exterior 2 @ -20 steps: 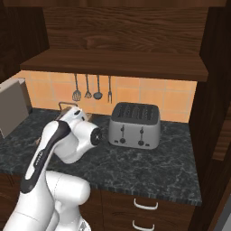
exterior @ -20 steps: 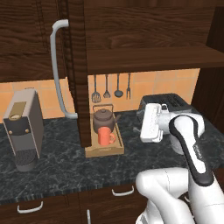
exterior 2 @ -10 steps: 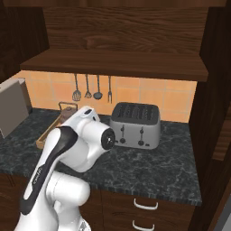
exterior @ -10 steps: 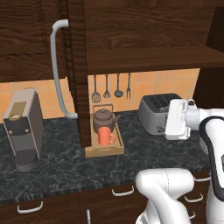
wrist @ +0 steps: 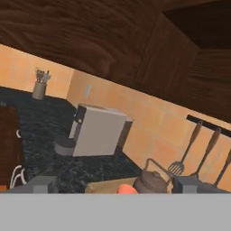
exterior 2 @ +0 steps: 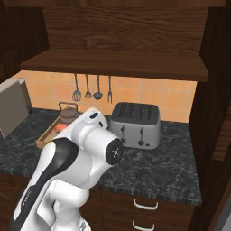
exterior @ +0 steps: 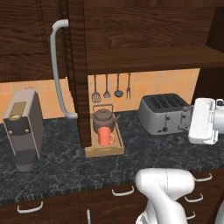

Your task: Pick the kettle from the counter and place it on the tray. Then pick the mug from the cabinet and place it on the tray. Then close the cabinet doors.

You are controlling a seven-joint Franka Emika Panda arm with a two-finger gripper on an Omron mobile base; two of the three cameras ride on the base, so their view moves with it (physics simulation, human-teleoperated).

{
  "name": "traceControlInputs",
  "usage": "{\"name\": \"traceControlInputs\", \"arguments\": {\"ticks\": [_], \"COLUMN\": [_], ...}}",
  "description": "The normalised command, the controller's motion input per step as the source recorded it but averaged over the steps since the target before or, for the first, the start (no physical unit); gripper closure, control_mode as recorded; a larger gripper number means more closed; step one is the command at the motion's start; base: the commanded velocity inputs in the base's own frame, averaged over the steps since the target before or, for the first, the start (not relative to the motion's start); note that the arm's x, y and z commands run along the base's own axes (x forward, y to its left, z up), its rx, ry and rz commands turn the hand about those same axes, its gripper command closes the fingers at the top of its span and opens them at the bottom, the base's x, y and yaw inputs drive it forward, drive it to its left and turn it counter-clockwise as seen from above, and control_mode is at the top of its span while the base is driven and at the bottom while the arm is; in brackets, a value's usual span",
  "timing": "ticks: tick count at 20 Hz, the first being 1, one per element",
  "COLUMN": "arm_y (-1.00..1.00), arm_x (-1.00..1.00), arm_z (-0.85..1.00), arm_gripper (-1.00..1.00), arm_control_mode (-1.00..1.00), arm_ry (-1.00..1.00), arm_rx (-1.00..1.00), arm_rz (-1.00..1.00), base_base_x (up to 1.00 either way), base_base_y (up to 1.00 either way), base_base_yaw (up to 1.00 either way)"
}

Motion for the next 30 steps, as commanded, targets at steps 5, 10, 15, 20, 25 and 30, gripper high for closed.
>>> {"name": "traceControlInputs", "arguments": {"ticks": [5, 10, 15, 20, 25, 30], "arm_y": [-0.48, -0.79, -0.67, -0.57, -0.66, -0.72], "arm_x": [-0.51, -0.44, -0.52, -0.44, -0.32, -0.05], "arm_z": [0.02, 0.05, 0.01, 0.00, 0.04, 0.15], "arm_gripper": [-1.00, -1.00, -1.00, -1.00, -1.00, -1.00], "arm_control_mode": [-1.00, -1.00, -1.00, -1.00, -1.00, -1.00], "arm_ry": [-0.20, -0.25, -0.33, -0.26, -0.07, 0.01], "arm_rx": [0.12, 0.16, 0.10, 0.06, 0.14, 0.22], "arm_rz": [-0.18, -0.12, -0.14, -0.30, -0.41, -0.43], "base_base_x": [0.00, 0.00, 0.00, 0.00, 0.00, 0.00], "base_base_y": [0.00, 0.00, 0.00, 0.00, 0.00, 0.00], "base_base_yaw": [0.00, 0.00, 0.00, 0.00, 0.00, 0.00]}}
